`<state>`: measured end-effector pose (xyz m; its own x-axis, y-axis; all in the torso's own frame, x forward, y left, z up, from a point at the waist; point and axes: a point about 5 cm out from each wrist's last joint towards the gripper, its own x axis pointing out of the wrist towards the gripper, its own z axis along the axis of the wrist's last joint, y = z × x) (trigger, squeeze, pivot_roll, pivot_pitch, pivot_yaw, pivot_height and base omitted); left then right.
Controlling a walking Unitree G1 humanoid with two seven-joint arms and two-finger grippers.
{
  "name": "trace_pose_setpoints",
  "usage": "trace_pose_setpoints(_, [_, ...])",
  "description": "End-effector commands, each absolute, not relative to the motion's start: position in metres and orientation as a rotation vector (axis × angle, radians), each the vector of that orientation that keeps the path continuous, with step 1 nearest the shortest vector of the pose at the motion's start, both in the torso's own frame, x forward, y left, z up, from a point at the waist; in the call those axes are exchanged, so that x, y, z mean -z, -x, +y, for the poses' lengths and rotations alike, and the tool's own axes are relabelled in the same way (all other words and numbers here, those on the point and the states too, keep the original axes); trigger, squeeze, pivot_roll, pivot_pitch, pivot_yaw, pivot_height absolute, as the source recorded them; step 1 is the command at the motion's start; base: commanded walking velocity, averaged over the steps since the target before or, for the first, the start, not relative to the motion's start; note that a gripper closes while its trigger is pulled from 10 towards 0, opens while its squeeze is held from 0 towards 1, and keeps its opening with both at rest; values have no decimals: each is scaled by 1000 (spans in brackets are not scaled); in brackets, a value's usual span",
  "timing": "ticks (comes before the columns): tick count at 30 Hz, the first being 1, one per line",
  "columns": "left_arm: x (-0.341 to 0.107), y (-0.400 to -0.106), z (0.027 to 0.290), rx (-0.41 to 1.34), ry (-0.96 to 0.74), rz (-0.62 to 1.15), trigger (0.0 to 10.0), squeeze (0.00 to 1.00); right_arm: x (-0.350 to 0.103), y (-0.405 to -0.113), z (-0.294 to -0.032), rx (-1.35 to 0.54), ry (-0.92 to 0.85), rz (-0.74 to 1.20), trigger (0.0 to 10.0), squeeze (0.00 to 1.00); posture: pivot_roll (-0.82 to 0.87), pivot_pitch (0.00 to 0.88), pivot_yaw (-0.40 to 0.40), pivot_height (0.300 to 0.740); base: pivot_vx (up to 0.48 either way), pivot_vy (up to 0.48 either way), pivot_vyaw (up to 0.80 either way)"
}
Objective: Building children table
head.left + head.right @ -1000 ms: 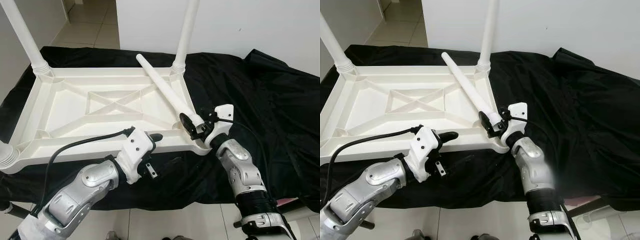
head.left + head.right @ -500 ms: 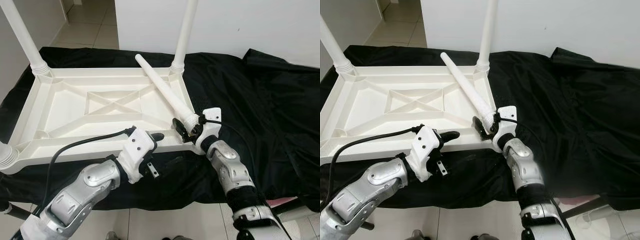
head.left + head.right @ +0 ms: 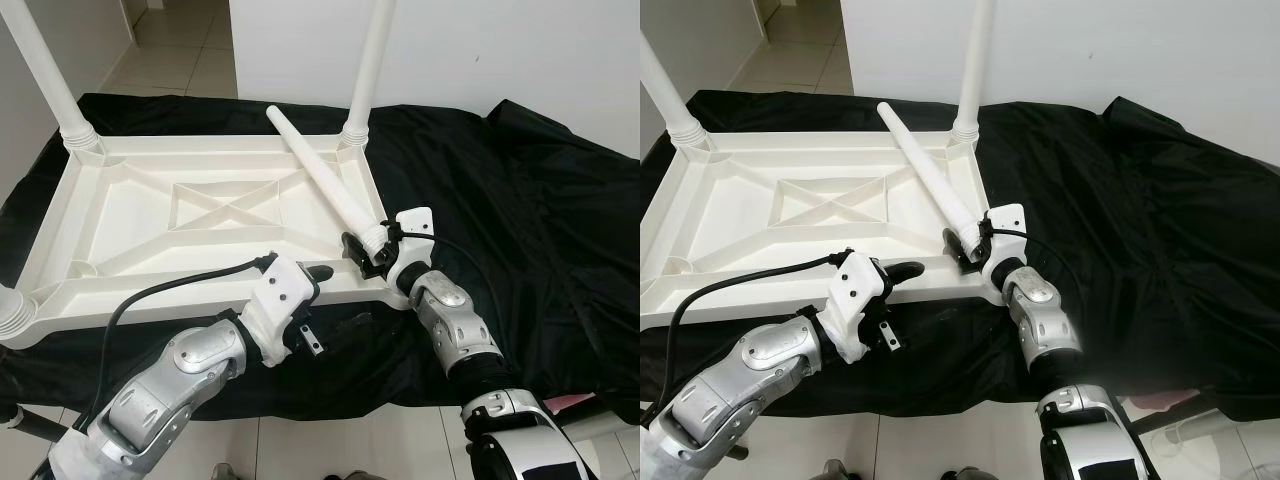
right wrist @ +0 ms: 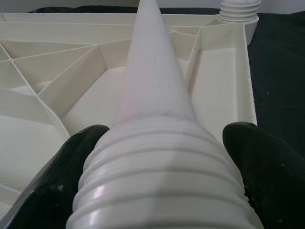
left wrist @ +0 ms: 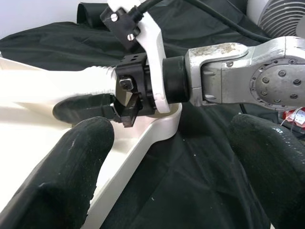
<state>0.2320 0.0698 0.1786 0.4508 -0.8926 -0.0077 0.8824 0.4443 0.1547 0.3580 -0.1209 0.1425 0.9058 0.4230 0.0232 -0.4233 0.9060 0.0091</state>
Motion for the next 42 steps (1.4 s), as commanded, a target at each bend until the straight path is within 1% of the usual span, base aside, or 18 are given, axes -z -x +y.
trace_pose_setpoints(1, [-175, -227, 66, 1199, -155, -59, 10000, 0, -134, -357, -123, -439, -21, 10, 7765, 0, 12, 100, -70, 740, 0, 0, 0])
trace_pose_setpoints(2, [-175, -228, 66, 1195, -155, -61, 10000, 0, -133, -356, -124, -444, -30, 14, 0, 0, 11, 101, -69, 740, 0, 0, 0])
trace_pose_setpoints(9, [-177, -228, 65, 1179, -147, -74, 10000, 0, -126, -354, -126, -451, -60, 33, 0, 0, 9, 100, -69, 740, 0, 0, 0])
trace_pose_setpoints(16, [-176, -227, 66, 1182, -154, -71, 10000, 0, -124, -353, -128, -449, -50, 27, 0, 0, 7, 96, -68, 740, 0, 0, 0])
trace_pose_setpoints(17, [-174, -226, 70, 1194, -162, -62, 10000, 0, -125, -352, -129, -444, -29, 6, 10000, 0, 4, 92, -66, 740, 0, 0, 0])
trace_pose_setpoints(20, [-173, -225, 73, 1207, -166, -49, 10000, 0, -126, -351, -131, -439, -20, -9, 10000, 0, 4, 92, -66, 740, 0, 0, 0])
trace_pose_setpoints(22, [-172, -223, 79, 1235, -177, -35, 10000, 0, -128, -351, -133, -428, -10, -27, 10000, 0, 2, 90, -64, 740, 0, 0, 0])
trace_pose_setpoints(23, [-173, -222, 87, 1260, -188, -17, 10000, 0, -129, -350, -135, -414, 1, -40, 10000, 0, -4, 85, -58, 740, 0, 0, 0])
trace_pose_setpoints(24, [-173, -222, 87, 1260, -188, -17, 10000, 0, -129, -350, -135, -414, 1, -40, 10000, 0, -4, 85, -58, 740, 0, 0, 0])
trace_pose_setpoints(25, [-177, -229, 105, 1274, -219, 2, 10000, 0, -132, -350, -136, -402, 75, -74, 10000, 0, -3, 80, -52, 740, 0, 0, 0])
trace_pose_setpoints(29, [-183, -241, 120, 1250, -255, 0, 10000, 0, -134, -350, -135, -401, 120, -98, 10000, 0, -1, 80, -47, 740, 0, 0, 0])
trace_pose_setpoints(30, [-183, -241, 120, 1250, -255, 0, 10000, 0, -134, -350, -135, -401, 120, -98, 10000, 0, -1, 80, -47, 740, 0, 0, 0])
trace_pose_setpoints(31, [-185, -248, 125, 1227, -274, -3, 10000, 0, -135, -350, -134, -400, 129, -111, 10000, 0, -3, 78, -42, 740, 0, 0, 0])
trace_pose_setpoints(33, [-185, -248, 125, 1227, -274, -3, 10000, 0, -135, -350, -134, -400, 129, -111, 10000, 0, -3, 78, -42, 740, 0, 0, 0])
trace_pose_setpoints(35, [-194, -269, 136, 1152, -283, -30, 10000, 0, -142, -349, -133, -393, 157, -167, 10000, 0, -5, 77, -36, 740, 0, 0, 0])
trace_pose_setpoints(37, [-194, -269, 136, 1152, -283, -30, 10000, 0, -142, -349, -133, -393, 157, -167, 10000, 0, -5, 77, -36, 740, 0, 0, 0])
trace_pose_setpoints(40, [-204, -292, 140, 1087, -243, -75, 10000, 0, -148, -349, -132, -390, 163, -219, 10000, 0, -4, 75, -36, 740, 0, 0, 0])
trace_pose_setpoints(42, [-204, -292, 140, 1087, -243, -75, 10000, 0, -148, -349, -132, -390, 163, -219, 10000, 0, -4, 75, -36, 740, 0, 0, 0])
